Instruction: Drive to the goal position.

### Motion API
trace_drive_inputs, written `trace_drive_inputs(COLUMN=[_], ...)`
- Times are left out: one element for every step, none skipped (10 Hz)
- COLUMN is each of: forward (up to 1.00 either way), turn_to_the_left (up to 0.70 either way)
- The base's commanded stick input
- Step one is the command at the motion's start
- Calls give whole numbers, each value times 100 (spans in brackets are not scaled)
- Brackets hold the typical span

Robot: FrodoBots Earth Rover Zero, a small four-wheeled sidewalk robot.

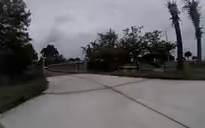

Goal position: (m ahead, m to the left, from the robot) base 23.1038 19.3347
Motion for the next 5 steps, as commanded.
trace_drive_inputs(forward=[85,85,85,85,85], turn_to_the_left=[0,34,34,34,14])
